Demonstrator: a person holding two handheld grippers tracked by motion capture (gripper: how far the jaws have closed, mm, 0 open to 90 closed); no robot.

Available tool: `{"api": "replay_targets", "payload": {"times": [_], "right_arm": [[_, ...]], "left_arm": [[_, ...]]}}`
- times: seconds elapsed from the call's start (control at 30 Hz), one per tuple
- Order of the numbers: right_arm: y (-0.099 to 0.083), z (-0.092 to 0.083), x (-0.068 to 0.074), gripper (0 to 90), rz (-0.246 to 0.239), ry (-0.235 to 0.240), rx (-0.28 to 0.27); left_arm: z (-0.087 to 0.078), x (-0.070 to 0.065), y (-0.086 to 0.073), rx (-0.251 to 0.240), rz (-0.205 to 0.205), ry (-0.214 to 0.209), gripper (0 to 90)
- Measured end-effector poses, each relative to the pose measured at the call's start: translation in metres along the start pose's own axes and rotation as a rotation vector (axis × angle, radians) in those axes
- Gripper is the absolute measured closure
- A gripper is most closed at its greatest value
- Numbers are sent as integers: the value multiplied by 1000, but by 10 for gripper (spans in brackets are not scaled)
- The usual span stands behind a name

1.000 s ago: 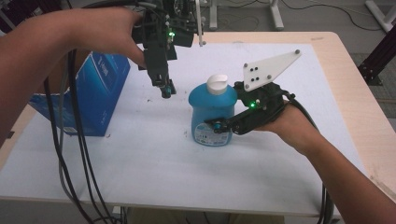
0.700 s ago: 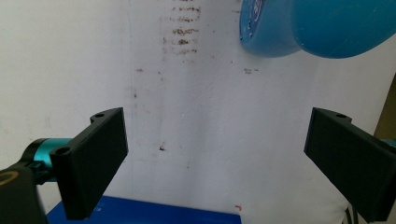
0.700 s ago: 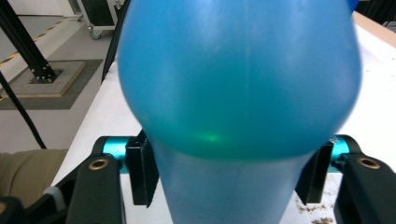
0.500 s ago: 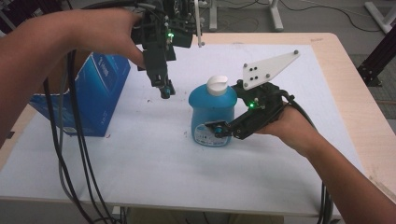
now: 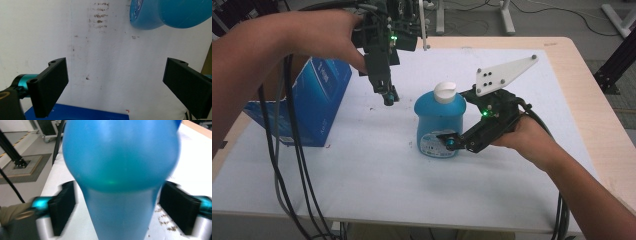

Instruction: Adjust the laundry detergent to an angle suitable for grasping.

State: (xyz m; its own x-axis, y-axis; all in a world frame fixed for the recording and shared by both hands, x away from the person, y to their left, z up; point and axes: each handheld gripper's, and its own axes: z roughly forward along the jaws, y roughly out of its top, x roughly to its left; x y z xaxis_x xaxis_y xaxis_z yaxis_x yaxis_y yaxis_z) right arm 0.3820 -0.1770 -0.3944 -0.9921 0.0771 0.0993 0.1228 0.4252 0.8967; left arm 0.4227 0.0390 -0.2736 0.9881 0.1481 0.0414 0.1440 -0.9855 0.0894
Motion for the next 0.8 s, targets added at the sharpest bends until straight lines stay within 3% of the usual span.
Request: {"api": "replay_targets", "payload": {"times": [0.27, 0.37, 0.47, 0.6, 0.8], "right_arm": [[-1, -17, 2, 126, 38, -43, -5], [-3, -23, 5, 126, 81, -75, 35], [-5, -27, 5, 126, 91, -94, 55], [-8, -41, 6, 126, 98, -76, 56], [-9, -70, 9, 88, 121, -183, 100]], "left_arm": [[0, 0, -1, -5, -4, 3, 62], [-1, 0, -1, -9, -4, 4, 62], [-1, 0, -1, -13, -5, 6, 62], [-2, 0, 0, -11, -2, 7, 62], [-2, 0, 1, -16, 0, 5, 62]]}}
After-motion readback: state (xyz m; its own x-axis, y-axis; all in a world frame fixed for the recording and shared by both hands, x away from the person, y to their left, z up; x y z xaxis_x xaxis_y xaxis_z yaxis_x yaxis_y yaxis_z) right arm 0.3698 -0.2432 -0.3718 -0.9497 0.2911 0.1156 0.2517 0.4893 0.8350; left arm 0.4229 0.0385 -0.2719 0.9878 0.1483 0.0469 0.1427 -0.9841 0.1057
